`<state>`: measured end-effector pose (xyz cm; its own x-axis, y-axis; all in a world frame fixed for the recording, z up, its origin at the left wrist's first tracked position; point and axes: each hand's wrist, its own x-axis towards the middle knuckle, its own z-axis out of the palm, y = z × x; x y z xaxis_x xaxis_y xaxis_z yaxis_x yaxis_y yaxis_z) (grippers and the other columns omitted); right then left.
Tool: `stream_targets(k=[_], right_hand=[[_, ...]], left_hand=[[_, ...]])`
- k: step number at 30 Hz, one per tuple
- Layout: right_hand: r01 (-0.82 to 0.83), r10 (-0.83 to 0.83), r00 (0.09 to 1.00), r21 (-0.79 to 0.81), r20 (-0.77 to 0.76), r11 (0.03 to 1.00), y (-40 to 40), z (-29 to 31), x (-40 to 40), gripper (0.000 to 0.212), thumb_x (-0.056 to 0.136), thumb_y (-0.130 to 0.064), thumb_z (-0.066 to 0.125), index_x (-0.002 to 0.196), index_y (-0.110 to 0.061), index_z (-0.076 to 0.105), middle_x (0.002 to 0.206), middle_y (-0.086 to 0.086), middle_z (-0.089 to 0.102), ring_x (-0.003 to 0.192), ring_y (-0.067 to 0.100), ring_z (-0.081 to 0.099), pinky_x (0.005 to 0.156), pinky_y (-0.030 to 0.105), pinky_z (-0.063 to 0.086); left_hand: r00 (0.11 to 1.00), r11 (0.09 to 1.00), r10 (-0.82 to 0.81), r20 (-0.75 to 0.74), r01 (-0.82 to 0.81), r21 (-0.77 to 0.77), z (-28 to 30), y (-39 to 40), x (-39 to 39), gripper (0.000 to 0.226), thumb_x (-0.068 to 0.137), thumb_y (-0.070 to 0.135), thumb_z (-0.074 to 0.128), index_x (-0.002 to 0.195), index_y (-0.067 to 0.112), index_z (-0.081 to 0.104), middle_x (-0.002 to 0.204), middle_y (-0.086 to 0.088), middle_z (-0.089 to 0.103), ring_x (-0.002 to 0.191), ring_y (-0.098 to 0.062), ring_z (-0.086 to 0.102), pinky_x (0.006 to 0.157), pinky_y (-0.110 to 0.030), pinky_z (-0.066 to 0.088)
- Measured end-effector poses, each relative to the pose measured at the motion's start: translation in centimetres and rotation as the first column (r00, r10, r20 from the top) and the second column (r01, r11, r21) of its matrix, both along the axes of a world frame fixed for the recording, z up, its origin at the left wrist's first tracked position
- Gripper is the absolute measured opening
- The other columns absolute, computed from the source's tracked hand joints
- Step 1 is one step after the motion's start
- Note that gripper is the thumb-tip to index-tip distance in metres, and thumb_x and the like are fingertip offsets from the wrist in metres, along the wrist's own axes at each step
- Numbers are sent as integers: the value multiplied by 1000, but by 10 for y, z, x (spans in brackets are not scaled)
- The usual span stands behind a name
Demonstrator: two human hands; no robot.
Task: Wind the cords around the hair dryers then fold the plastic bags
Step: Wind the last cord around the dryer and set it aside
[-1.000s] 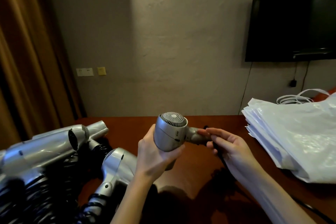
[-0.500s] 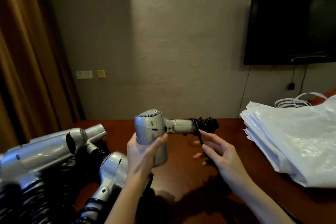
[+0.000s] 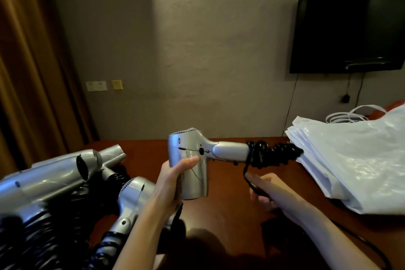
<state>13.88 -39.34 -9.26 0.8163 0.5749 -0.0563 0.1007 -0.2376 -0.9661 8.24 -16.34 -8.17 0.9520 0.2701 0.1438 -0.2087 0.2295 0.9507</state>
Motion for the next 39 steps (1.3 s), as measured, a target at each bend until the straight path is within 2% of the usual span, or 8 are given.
stream_targets(k=[3, 6, 8, 10, 18, 26, 34, 39], right_hand=[[-101, 98, 993, -43, -66, 994, -12, -25, 13, 16, 83, -33, 72, 83, -18, 66, 63, -10, 61, 52, -2, 51, 48, 18, 34], [-146, 81, 956, -219, -281, 965, -24, -71, 57, 76, 72, 39, 42, 107, -24, 68, 86, -3, 66, 85, 5, 65, 65, 26, 50], [-234, 213, 970, -210, -118, 949, -25, -47, 65, 48, 89, 16, 44, 83, -19, 76, 89, 7, 64, 88, 21, 62, 94, 41, 50], [-160, 159, 984, -1, -76, 987, -32, -9, 56, 11, 79, -28, 74, 78, -17, 77, 84, 8, 70, 79, 19, 67, 80, 35, 56], [-224, 238, 958, -99, 162, 970, -43, -1, 55, 50, 52, -71, 78, 80, -30, 77, 84, -2, 72, 81, 13, 66, 75, 22, 51], [126, 9, 913, -301, 409, 945, -34, 16, 42, 32, 60, -50, 74, 42, -26, 62, 44, -10, 54, 45, -2, 48, 50, 14, 36], [17, 60, 939, -218, 338, 976, -41, 36, 23, 13, 87, -28, 66, 80, -19, 74, 65, -10, 64, 58, -5, 53, 56, 11, 38], [217, 33, 774, -313, 633, 925, -13, 27, 16, 12, 92, -24, 63, 81, -27, 68, 76, -15, 64, 65, -10, 57, 59, 8, 39]], left_hand=[[990, 988, -141, -29, 143, 54, 3, 2, -6, 65, 44, 37, 77, 98, 2, 66, 74, -16, 66, 63, -29, 66, 50, -32, 53], [975, 958, -211, -73, 221, 183, 4, 3, -9, 60, 45, 34, 78, 96, 4, 66, 74, -17, 68, 65, -31, 68, 52, -34, 54], [974, 935, -208, -90, 225, 274, 3, 2, -8, 61, 46, 37, 78, 98, 7, 66, 78, -15, 70, 72, -32, 69, 58, -36, 56], [978, 925, -189, -92, 208, 318, 2, 0, -7, 62, 47, 40, 78, 99, 10, 67, 81, -13, 70, 77, -33, 69, 62, -38, 57], [984, 903, -157, -85, 178, 390, 1, 2, -7, 57, 46, 38, 80, 95, 11, 69, 83, -14, 71, 80, -37, 68, 75, -48, 54], [984, 892, -162, -79, 180, 415, 2, 9, -9, 62, 44, 35, 78, 97, 5, 67, 81, -15, 70, 76, -34, 67, 74, -45, 53], [991, 857, -125, -48, 133, 497, 2, 13, -8, 66, 43, 39, 79, 98, 4, 67, 84, -13, 71, 78, -27, 68, 72, -38, 54], [996, 781, -85, -38, 90, 619, -1, 6, -3, 61, 43, 43, 81, 96, 17, 68, 86, -2, 74, 80, -19, 70, 69, -32, 55]])
